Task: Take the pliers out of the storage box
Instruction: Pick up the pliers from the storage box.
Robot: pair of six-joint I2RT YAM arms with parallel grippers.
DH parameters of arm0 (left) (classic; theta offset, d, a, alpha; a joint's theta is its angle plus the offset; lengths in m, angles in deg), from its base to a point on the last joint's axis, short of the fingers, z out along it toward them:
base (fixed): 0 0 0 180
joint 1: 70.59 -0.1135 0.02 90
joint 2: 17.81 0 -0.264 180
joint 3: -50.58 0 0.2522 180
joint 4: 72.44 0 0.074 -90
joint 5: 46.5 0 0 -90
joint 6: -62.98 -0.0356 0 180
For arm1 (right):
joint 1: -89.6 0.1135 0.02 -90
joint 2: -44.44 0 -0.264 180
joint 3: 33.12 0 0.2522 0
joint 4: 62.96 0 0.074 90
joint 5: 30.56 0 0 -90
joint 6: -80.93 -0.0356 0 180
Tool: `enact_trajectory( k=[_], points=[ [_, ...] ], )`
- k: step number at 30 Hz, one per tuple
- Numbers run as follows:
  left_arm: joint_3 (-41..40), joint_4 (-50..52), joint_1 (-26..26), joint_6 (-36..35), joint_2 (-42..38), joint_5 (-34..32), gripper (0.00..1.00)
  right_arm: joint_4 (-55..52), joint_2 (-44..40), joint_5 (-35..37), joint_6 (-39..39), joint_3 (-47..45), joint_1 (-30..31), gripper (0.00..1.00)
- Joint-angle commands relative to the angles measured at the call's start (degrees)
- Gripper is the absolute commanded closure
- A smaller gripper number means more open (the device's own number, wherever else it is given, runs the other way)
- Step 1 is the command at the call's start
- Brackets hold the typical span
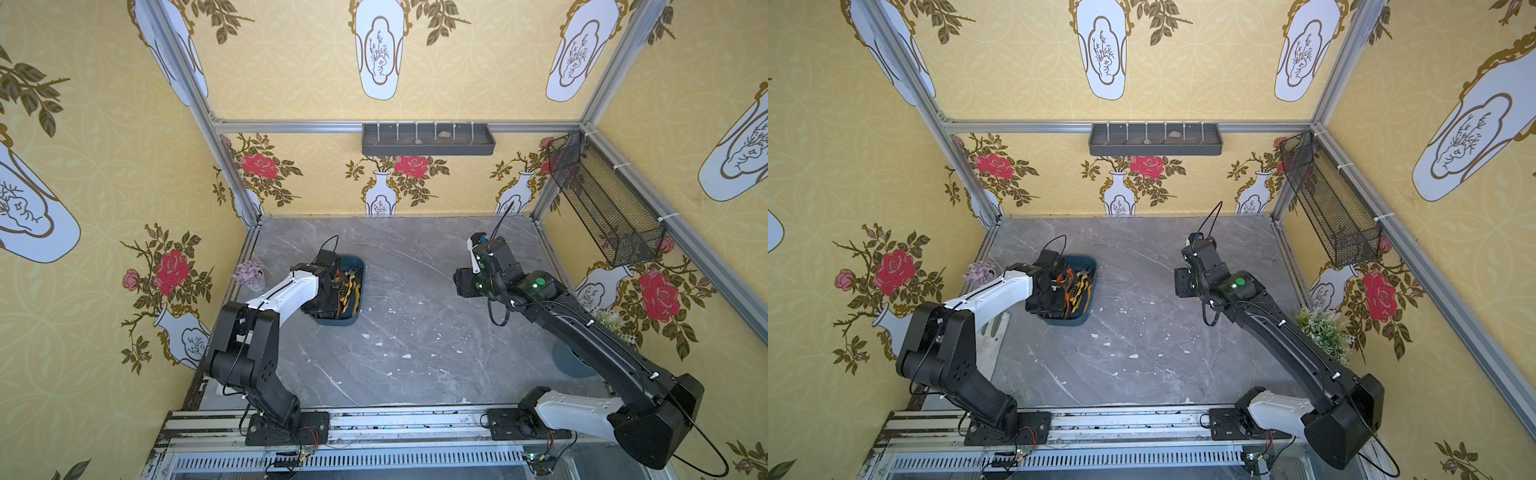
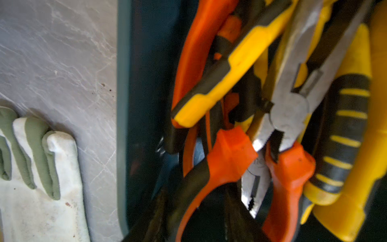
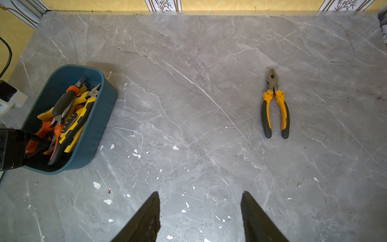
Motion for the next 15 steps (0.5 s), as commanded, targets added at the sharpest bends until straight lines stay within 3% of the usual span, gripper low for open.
enact_trajectory(
  k=[1,4,9,11,15],
  points=[
    [-0.3,0.4,-0.2,0.8,0.5,1.1,0.67,0.9,-0.6,0.8,-0.2,-0.2,0.0,0.38],
    [-0.6,0.6,-0.2,1.0,0.3,1.2,0.86,0.9,-0.7,0.8,-0.2,-0.3,0.0,0.39],
    [-1.2,1.4,-0.2,1.3,-1.8,0.1,0.91,0.9,-0.8,0.7,-0.3,-0.4,0.0,0.39],
    [-1.1,2.2,-0.2,1.2,-2.7,-0.3,0.99,0.9,-0.8,0.7,-0.3,-0.3,0.1,0.40],
    [-0.3,3.9,-0.2,1.0,-5.4,-1.4,1.00,0.6,-0.7,0.6,-0.3,0.1,0.1,0.40]
  ],
)
